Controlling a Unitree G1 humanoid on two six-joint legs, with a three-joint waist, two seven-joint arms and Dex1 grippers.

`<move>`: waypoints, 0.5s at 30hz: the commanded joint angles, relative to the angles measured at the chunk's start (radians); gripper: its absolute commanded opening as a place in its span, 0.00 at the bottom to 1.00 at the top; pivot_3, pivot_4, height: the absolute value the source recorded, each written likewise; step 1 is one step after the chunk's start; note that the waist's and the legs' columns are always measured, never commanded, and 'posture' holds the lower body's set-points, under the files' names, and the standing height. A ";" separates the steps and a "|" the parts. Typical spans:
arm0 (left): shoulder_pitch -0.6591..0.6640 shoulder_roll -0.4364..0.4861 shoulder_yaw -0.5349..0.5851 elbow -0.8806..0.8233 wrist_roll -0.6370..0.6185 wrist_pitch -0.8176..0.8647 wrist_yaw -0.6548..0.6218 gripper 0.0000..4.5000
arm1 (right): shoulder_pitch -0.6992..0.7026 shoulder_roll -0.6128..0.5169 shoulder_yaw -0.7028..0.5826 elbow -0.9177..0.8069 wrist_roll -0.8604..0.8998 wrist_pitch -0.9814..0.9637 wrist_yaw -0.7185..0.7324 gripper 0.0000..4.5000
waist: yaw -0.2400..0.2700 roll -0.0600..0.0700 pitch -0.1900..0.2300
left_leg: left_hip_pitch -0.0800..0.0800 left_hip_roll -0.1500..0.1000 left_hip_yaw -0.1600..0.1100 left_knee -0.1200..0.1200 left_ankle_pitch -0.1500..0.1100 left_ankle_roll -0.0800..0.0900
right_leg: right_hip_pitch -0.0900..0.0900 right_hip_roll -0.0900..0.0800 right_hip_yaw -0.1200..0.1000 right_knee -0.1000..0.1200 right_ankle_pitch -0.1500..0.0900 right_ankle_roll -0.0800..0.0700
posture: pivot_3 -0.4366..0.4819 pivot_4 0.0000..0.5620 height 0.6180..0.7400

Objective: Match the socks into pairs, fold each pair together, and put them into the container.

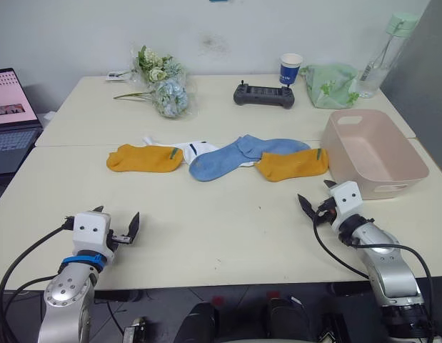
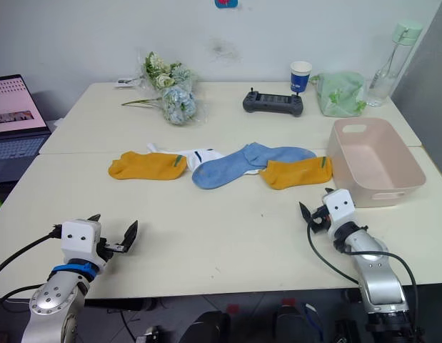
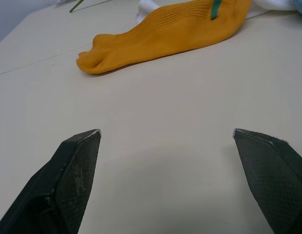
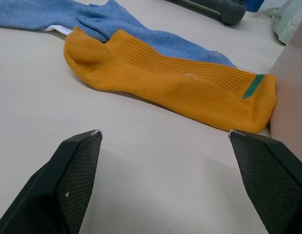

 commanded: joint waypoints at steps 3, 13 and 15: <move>-0.004 0.014 0.022 -0.028 -0.007 -0.006 0.005 1.00 | -0.014 -0.002 0.000 -0.047 -0.005 0.000 -0.006 0.99 | 0.000 0.000 0.000 | 0.000 0.000 0.000 0.000 0.000 0.000 | 0.000 0.000 0.000 0.000 0.000 0.000 | 0.48 0.27 1.00; 0.001 0.000 0.025 -0.032 -0.015 -0.014 0.015 1.00 | -0.008 -0.012 0.005 -0.043 -0.005 -0.005 0.010 0.99 | 0.000 0.000 0.000 | 0.000 0.000 0.000 0.000 0.000 0.000 | 0.000 0.000 0.000 0.000 0.000 0.000 | 0.48 0.27 1.00; 0.005 -0.002 0.023 -0.034 -0.018 -0.016 0.013 1.00 | -0.009 -0.015 0.004 -0.042 -0.004 -0.006 0.011 0.99 | 0.000 0.000 0.000 | 0.000 0.000 0.000 0.000 0.000 0.000 | 0.000 0.000 0.000 0.000 0.000 0.000 | 0.48 0.27 1.00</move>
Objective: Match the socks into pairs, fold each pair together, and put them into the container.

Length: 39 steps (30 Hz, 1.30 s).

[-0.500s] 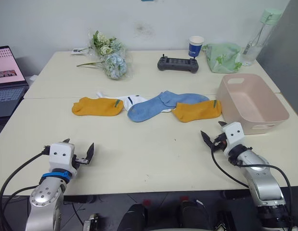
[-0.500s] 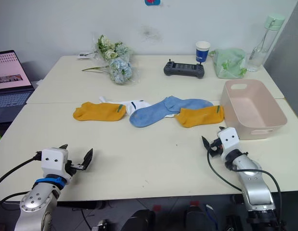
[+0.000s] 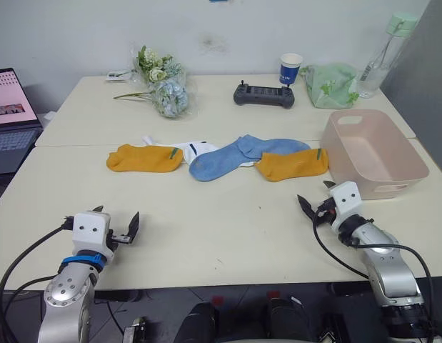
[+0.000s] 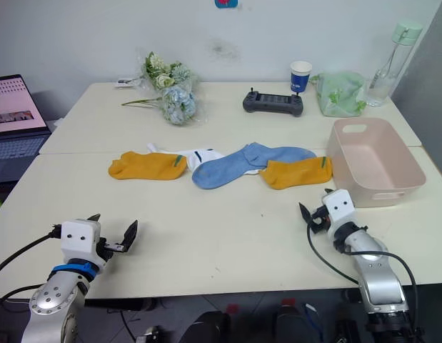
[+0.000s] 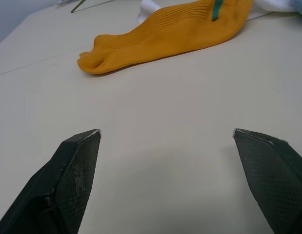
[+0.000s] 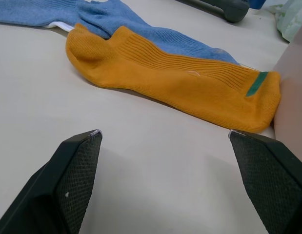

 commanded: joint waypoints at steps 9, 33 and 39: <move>-0.002 0.003 0.017 -0.025 -0.017 -0.018 -0.003 1.00 | 0.001 -0.017 -0.010 -0.039 0.010 -0.026 0.029 0.99 | 0.000 0.000 0.000 | 0.000 0.000 0.000 0.000 0.000 0.000 | 0.000 0.000 0.000 0.000 0.000 0.000 | 0.48 0.27 1.00; -0.332 -0.128 -0.374 -0.186 -0.190 0.345 -0.092 1.00 | -0.134 -0.062 0.040 -0.009 0.007 -0.035 0.132 0.99 | 0.004 0.000 0.000 | 0.000 0.000 0.000 0.002 0.000 0.000 | 0.002 0.003 -0.001 -0.001 0.000 0.000 | 0.48 0.27 1.00; -0.468 -0.221 -0.456 -0.053 -0.120 0.317 -0.059 1.00 | -0.140 -0.067 0.037 -0.007 -0.016 -0.054 0.104 0.99 | -0.008 -0.001 -0.001 | 0.001 0.001 0.002 0.001 0.000 0.000 | 0.001 0.005 0.000 0.000 0.001 0.001 | 0.48 0.27 1.00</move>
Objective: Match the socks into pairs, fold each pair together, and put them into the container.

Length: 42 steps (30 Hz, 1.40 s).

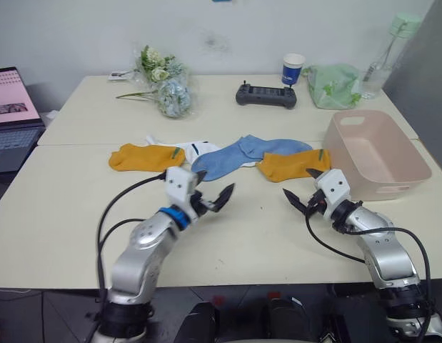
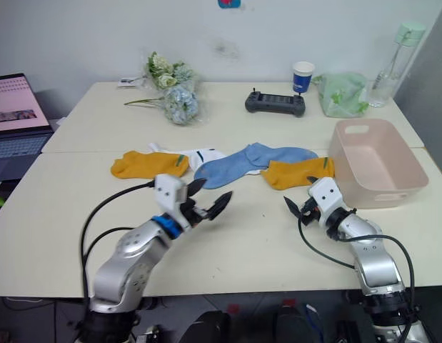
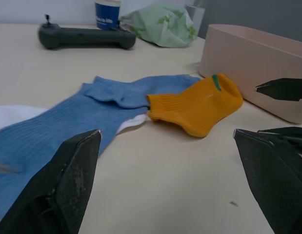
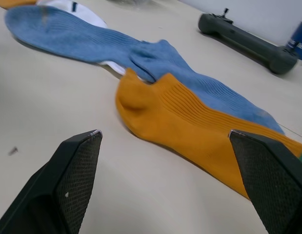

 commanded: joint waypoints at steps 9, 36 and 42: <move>-0.062 -0.009 -0.007 0.103 0.029 -0.027 -0.009 1.00 | -0.036 0.019 -0.004 -0.043 -0.026 -0.005 -0.039 0.99 | 0.007 0.000 0.000 | 0.001 0.000 -0.001 0.000 0.000 0.000 | 0.000 0.000 0.001 0.000 0.000 0.000 | 0.48 0.27 1.00; 0.119 0.173 0.102 -0.154 -0.093 -0.030 -0.155 1.00 | -0.272 0.177 0.177 0.275 -0.178 -0.008 -0.107 0.15 | 0.004 0.001 0.000 | 0.001 0.000 -0.001 0.000 0.000 0.000 | 0.000 0.000 0.001 0.000 0.000 0.000 | 0.48 0.27 1.00; 0.147 0.192 0.125 -0.171 -0.106 -0.024 -0.155 1.00 | -0.288 0.176 0.186 0.297 -0.165 -0.039 -0.054 0.01 | 0.003 0.001 0.000 | 0.001 0.000 -0.001 0.000 0.000 0.000 | -0.001 0.000 0.001 0.000 0.000 0.000 | 0.48 0.27 1.00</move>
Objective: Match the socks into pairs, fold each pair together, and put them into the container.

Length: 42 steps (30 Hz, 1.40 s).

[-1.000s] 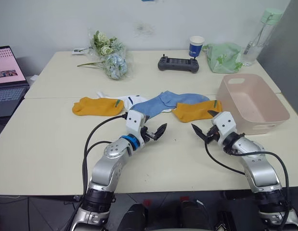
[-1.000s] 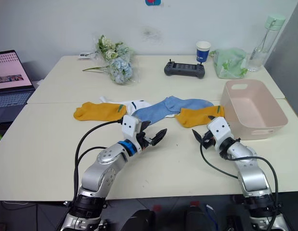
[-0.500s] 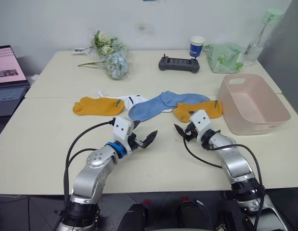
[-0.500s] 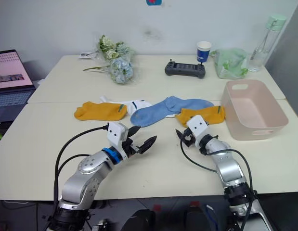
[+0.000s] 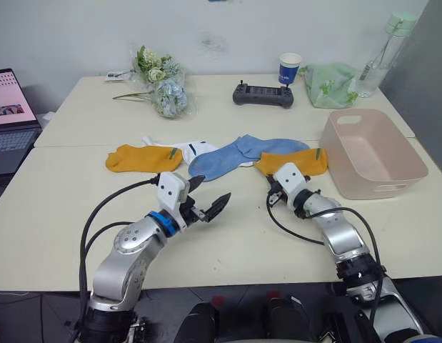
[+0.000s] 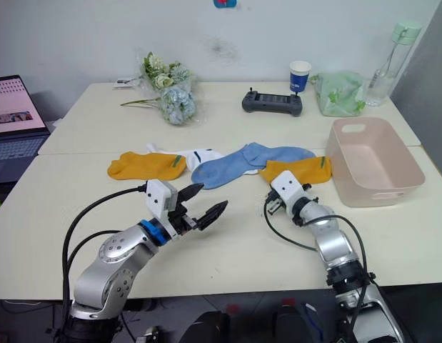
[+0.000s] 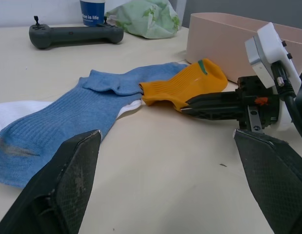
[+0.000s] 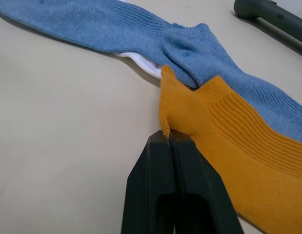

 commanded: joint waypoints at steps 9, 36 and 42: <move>0.142 0.173 0.163 -0.115 -0.135 0.076 -0.114 1.00 | 0.009 -0.040 0.106 -0.234 0.241 0.119 0.434 0.01 | -0.004 0.001 0.000 | 0.000 0.001 -0.001 -0.001 0.000 0.000 | 0.000 0.000 0.000 0.000 0.000 0.000 | 0.48 0.27 1.00; 0.199 0.399 0.284 -0.106 -0.280 0.202 -0.239 1.00 | 0.057 -0.183 -0.021 -0.423 0.425 0.346 0.503 0.79 | 0.008 0.002 0.001 | -0.001 0.000 -0.003 -0.001 -0.001 0.000 | 0.001 -0.001 -0.001 -0.004 0.000 -0.001 | 0.48 0.27 1.00; -0.008 0.403 0.083 0.130 -0.085 0.037 -0.346 1.00 | 0.120 -0.219 -0.099 -0.329 0.263 0.229 0.292 0.79 | 0.006 0.001 0.001 | 0.000 0.000 -0.001 -0.002 -0.001 0.000 | 0.001 0.000 -0.001 -0.004 0.000 -0.001 | 0.48 0.27 1.00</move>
